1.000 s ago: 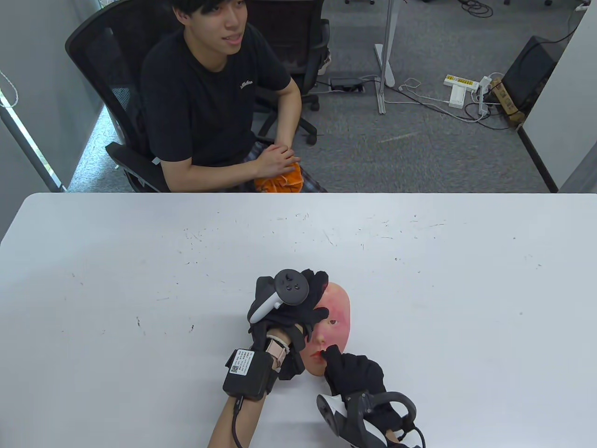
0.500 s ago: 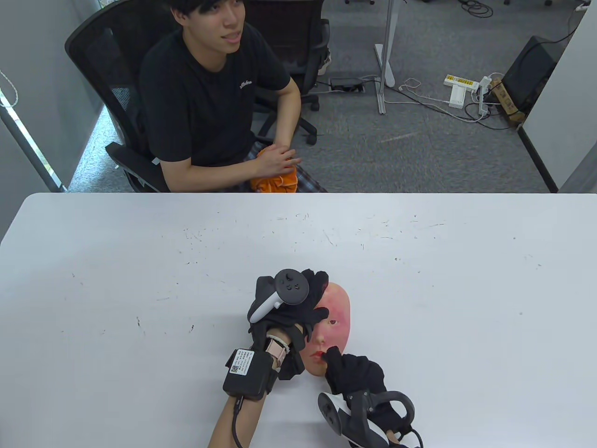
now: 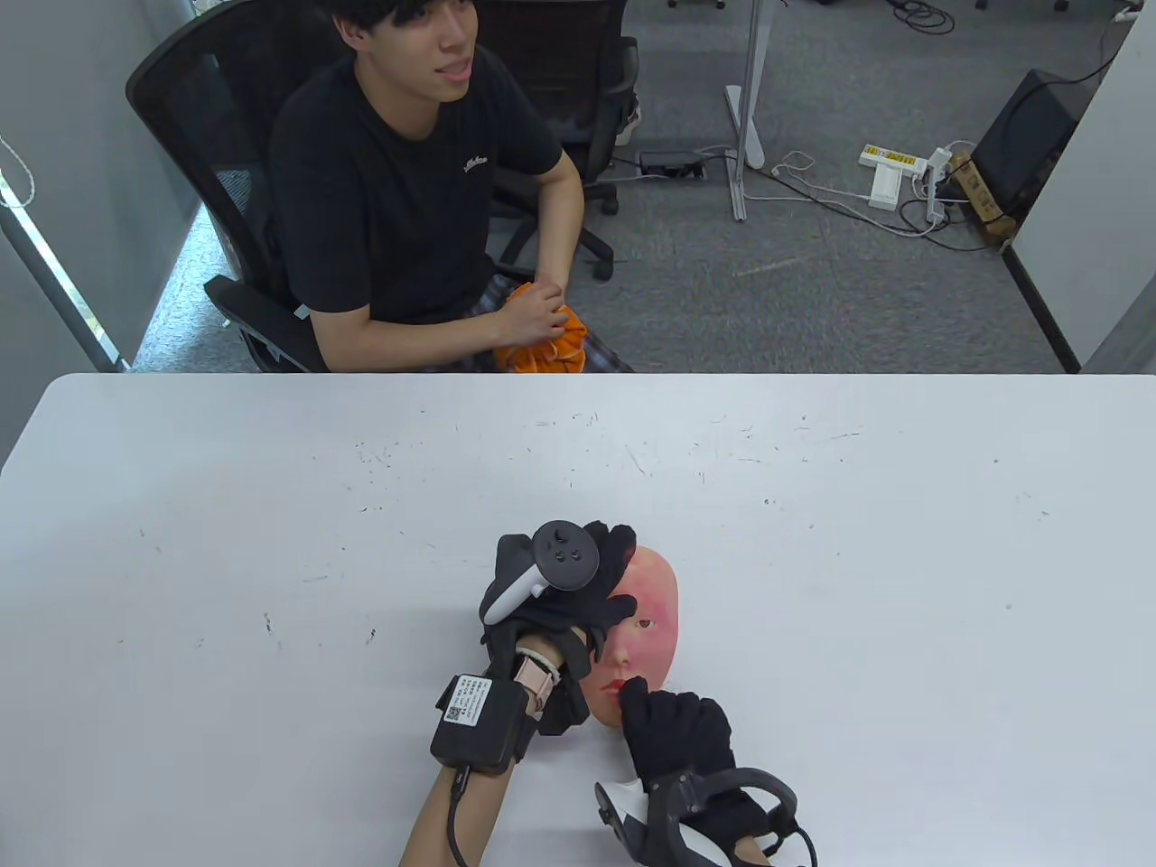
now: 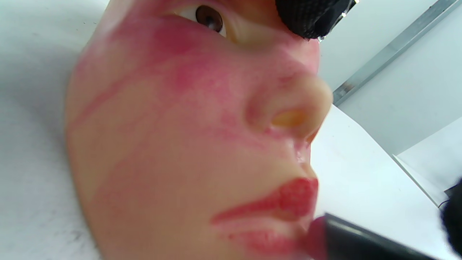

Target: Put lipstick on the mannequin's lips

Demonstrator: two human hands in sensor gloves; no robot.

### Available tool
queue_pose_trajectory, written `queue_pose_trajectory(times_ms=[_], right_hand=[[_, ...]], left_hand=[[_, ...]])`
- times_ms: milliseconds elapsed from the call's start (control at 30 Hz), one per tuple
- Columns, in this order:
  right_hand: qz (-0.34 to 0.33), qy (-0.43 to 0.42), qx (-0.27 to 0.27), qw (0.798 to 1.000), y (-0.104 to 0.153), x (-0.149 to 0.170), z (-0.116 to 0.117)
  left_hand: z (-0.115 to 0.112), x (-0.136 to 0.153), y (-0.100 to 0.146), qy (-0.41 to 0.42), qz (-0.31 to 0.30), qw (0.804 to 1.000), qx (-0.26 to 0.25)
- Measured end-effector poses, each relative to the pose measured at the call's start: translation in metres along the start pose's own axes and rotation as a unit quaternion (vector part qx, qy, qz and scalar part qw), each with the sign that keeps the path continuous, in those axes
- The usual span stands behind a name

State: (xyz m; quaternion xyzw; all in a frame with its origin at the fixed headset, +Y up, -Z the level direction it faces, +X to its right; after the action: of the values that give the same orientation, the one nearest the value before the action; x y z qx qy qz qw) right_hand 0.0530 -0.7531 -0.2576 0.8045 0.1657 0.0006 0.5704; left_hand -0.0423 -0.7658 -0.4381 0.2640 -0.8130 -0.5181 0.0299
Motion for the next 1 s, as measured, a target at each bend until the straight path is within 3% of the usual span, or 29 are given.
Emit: queue_pose_trajectory(times_ms=[267,433,533,767,1000], right_hand=[[-0.051,0.066,0.009,0.996,-0.004,-0.031,0.001],[-0.028,0.053,0.034,0.998,0.004,-0.017,-0.003],[-0.013,0.061,0.022,0.998,0.003,-0.009,0.001],[-0.054,0.073,0.043,0.995,0.002,-0.029,-0.002],[-0.045,0.071,0.03,0.996,0.008,-0.018,0.0]], left_hand=[[0.0,0.0,0.0,-0.003,0.0,1.0,-0.001],[0.0,0.0,0.0,-0.003,0.0,1.0,-0.001],[-0.001,0.0,0.0,-0.002,-0.001,1.0,-0.001],[-0.001,0.0,0.0,0.0,-0.004,1.0,0.0],[-0.001,0.001,0.0,0.002,-0.004,1.0,-0.001]])
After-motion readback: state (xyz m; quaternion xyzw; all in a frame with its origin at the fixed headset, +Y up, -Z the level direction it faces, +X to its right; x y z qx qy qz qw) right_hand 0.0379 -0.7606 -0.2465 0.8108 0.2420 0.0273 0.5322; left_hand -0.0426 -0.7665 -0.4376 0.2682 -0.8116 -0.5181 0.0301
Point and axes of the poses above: the tracker on the back of each hand, its own x axis roughly to the little-finger side, its own y axis roughly from the fingertips to the wrist, z = x × y, the point moved 5 cm from there along -y, roughly from the wrist to the fingertips, and after that the axes turned 8 degrees about -y, right-handed, at the moved point
